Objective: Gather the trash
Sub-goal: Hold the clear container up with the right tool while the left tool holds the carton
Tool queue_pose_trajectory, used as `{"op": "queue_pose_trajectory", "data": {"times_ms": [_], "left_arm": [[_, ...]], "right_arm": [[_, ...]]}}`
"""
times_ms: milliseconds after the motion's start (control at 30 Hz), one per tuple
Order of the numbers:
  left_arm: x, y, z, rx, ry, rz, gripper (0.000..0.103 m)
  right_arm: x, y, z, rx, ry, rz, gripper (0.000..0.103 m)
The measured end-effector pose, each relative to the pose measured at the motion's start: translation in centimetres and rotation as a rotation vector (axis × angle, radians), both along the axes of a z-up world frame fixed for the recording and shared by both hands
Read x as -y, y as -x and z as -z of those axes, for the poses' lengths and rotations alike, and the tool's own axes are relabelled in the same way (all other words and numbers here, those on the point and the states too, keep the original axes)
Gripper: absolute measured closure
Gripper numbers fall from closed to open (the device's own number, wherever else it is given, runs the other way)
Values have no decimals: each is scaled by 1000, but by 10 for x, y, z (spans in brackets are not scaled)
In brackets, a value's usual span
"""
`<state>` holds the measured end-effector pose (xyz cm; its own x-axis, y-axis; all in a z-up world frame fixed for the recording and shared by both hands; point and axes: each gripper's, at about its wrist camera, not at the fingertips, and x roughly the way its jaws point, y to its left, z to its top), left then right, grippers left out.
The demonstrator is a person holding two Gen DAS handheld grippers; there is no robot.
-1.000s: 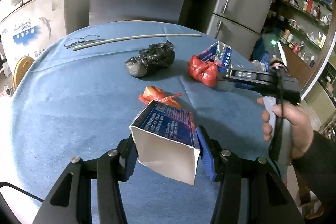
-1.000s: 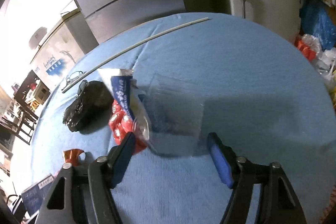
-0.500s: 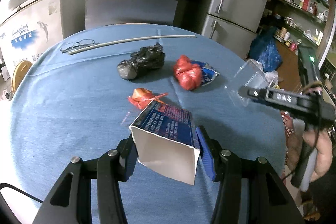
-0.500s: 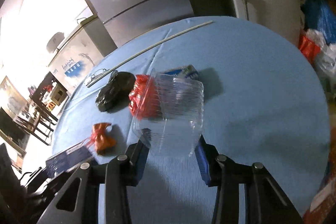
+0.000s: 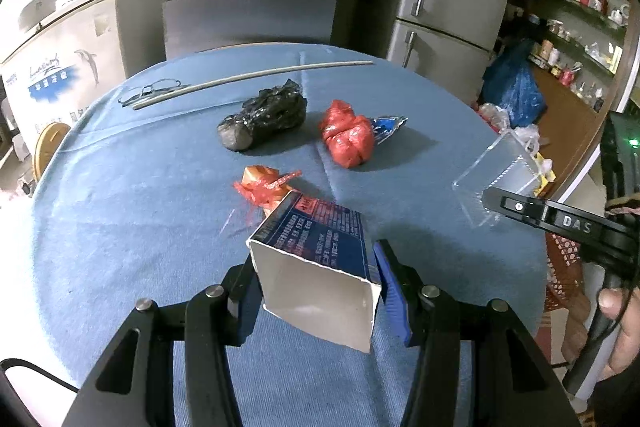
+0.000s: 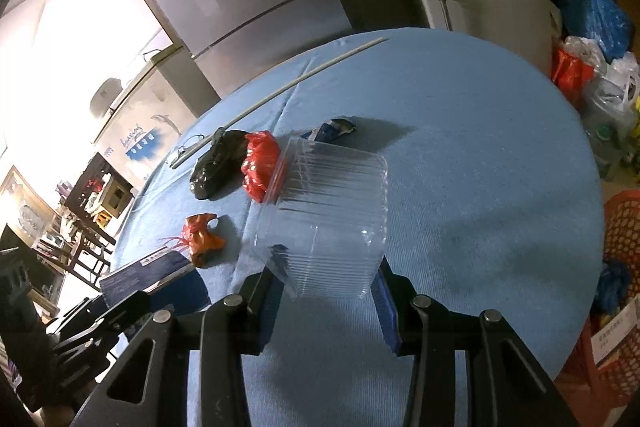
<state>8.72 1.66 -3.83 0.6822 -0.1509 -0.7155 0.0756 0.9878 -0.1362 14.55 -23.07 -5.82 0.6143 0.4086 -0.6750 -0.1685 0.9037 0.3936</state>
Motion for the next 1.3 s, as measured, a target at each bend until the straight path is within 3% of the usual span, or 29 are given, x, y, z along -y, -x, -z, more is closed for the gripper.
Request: {"op": "queue_pose_trajectory", "data": {"times_ms": [633, 1300], "left_arm": [[5, 3, 0, -15, -23, -33, 49], [-19, 15, -4, 15, 6, -106, 49]], "right_arm": [[3, 18, 5, 0, -32, -11, 58], [-27, 29, 7, -11, -19, -85, 58]]}}
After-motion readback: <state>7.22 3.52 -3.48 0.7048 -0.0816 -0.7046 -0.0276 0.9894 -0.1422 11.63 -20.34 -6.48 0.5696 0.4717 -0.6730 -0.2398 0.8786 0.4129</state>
